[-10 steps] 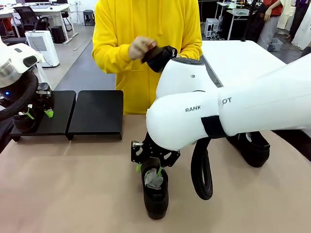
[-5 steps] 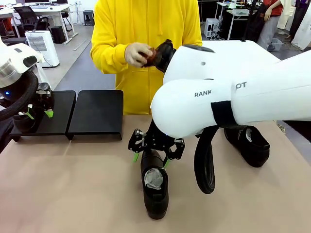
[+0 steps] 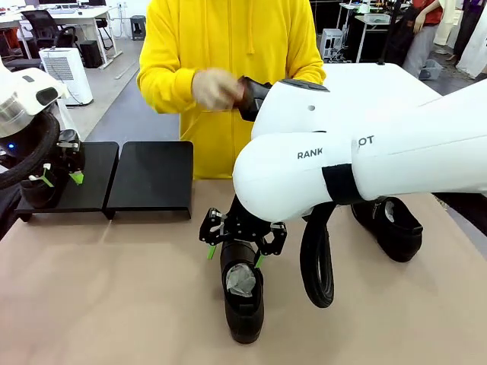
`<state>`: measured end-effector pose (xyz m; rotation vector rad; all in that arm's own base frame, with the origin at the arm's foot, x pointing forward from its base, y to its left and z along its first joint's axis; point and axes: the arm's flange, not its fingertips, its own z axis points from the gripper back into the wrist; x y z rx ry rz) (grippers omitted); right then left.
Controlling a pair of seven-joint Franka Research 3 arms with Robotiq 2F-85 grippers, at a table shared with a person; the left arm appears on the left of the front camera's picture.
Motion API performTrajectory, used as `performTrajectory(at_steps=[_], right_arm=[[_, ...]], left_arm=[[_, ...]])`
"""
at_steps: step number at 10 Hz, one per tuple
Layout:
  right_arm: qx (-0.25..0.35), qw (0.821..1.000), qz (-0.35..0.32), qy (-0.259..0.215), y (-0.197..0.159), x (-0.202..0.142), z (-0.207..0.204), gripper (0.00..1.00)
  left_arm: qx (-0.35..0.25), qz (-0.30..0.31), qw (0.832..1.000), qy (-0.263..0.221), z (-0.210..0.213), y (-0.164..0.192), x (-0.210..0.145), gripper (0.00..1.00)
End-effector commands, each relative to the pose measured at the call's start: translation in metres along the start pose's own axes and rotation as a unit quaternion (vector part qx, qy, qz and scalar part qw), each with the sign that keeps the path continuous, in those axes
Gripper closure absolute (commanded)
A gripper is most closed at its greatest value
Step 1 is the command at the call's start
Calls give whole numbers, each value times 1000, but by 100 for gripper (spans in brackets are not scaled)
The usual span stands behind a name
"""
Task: Organize the shoes by placing them on the stand.
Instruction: Place the Shoe from the middle of the table onto the Shoes Stand.
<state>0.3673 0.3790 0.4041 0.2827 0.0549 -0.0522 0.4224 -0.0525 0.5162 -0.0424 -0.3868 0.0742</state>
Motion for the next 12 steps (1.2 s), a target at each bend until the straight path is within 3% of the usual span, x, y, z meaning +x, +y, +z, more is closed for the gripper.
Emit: performTrajectory(at_steps=[1, 4, 5, 7, 10, 12], right_arm=[[0, 1000, 3, -11, 3, 0, 1, 0], [-14, 1000, 4, -16, -13, -3, 14, 0], [-21, 997, -45, -57, -45, 6, 41, 0], [-1, 981, -166, -98, -110, 28, 76, 0], [29, 957, -272, -97, -173, 49, 76, 0], [37, 940, -323, -108, -194, 47, 78, 0]], left_arm=[[-1, -2, 1000, -1, 1, 1, 1, 47], [0, 0, 1000, 0, 0, 0, 0, 47], [-39, -39, 998, -12, 1, -25, -33, 47], [-78, -66, 995, 12, 6, -62, -93, 47], [-72, 12, 996, 50, 29, -102, -157, 47], [-91, 41, 990, 98, 34, -128, -172, 47]])
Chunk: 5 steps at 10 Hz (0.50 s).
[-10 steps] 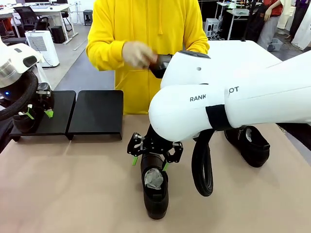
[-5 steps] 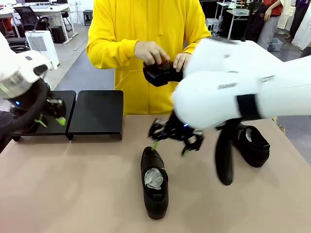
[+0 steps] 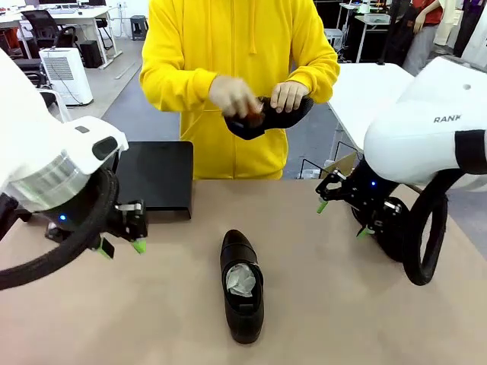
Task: Organize the shoes by placing them on the stand.
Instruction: Place the Shoe from the middle of the table onto the Shoes Stand.
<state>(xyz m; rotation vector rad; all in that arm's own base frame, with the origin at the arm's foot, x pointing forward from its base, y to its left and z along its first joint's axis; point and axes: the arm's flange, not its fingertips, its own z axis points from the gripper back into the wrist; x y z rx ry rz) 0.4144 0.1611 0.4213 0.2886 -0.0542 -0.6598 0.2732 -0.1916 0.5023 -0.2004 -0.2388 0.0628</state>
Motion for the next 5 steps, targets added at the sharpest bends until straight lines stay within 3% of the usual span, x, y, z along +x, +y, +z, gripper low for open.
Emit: performTrajectory(at_steps=[1, 2, 4, 5], right_arm=[[-1, 1000, 30, -1, 8, -4, 5, 0], [-1, 1000, 30, -1, 8, -4, 5, 0], [-1, 1000, 30, -1, 8, -4, 5, 0], [-1, 1000, 30, -1, 8, -4, 5, 0]], left_arm=[[-19, 31, 999, 21, -11, -14, -24, 47], [2, 41, 998, 40, -19, -27, -34, 47], [-13, 27, 996, 84, -40, -55, -50, 47], [-15, 19, 996, 85, -51, -67, -55, 47]])
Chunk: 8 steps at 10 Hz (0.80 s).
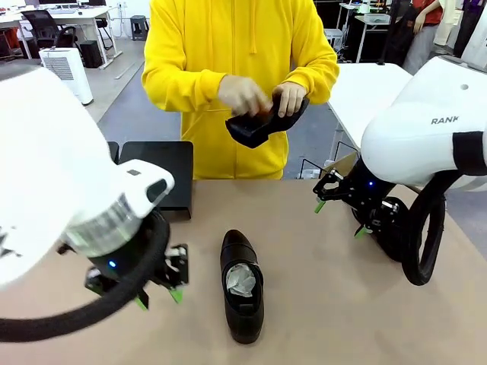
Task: Organize the shoes by placing them on the stand.
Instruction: Place the Shoe from the middle of the table onto the Shoes Stand.
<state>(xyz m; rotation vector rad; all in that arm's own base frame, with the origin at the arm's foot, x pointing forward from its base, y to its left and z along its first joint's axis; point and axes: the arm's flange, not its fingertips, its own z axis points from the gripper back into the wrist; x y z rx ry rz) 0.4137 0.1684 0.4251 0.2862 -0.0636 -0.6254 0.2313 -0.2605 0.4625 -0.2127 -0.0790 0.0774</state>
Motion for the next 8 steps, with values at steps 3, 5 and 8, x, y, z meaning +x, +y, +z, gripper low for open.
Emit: performTrajectory(at_steps=[3, 5, 8], right_arm=[[-1, 1000, 12, 2, 2, 1, 3, 0], [-1, 1000, 12, 2, 2, 1, 3, 0], [-1, 1000, 12, 2, 2, 1, 3, 0]], left_arm=[[-32, -24, 999, -8, -50, -37, 19, 47], [-40, -52, 998, -2, -63, -45, 35, 47], [-27, -73, 997, 10, -84, -60, 47, 47]])
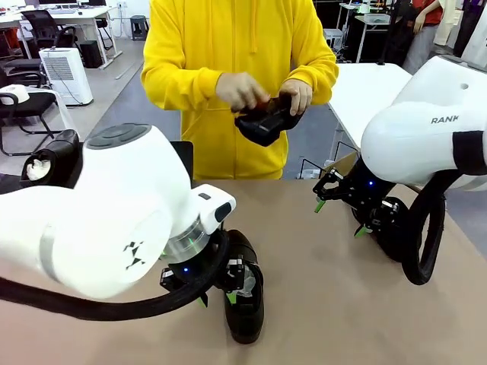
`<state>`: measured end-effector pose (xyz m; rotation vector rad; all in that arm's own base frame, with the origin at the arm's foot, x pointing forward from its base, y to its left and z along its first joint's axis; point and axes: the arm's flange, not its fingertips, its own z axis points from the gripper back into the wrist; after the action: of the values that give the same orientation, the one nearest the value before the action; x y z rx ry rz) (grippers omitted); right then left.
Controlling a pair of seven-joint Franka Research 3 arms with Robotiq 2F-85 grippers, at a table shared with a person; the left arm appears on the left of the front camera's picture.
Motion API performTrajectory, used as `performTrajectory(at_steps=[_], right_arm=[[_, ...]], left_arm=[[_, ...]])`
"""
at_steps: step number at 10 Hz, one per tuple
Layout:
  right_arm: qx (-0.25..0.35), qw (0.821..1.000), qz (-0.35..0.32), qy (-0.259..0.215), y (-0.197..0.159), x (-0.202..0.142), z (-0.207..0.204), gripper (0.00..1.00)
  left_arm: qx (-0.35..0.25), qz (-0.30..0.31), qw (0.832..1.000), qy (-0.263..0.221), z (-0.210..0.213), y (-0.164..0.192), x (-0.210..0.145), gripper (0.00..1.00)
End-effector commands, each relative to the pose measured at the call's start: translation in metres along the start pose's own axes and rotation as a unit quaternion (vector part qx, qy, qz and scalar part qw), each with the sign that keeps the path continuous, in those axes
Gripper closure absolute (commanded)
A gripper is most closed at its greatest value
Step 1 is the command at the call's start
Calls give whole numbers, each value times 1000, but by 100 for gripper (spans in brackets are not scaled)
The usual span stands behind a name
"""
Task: Organize the shoes by placing them on the stand.
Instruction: Place the Shoe from the middle of the table onto the Shoes Stand.
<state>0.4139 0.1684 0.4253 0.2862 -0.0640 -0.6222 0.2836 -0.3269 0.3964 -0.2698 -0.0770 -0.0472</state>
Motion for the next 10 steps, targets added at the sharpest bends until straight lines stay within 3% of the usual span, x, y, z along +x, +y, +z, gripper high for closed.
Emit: performTrajectory(at_steps=[1, 6, 10], right_arm=[[-1, 1000, 11, 2, 2, 1, 3, 0], [-1, 1000, 11, 2, 2, 1, 3, 0], [-1, 1000, 11, 2, 2, 1, 3, 0]], left_arm=[[9, -15, 1000, 0, -5, -10, 9, 47], [46, 22, 999, -18, -36, -14, 29, 47], [61, 31, 998, 9, -54, -8, 35, 47]])
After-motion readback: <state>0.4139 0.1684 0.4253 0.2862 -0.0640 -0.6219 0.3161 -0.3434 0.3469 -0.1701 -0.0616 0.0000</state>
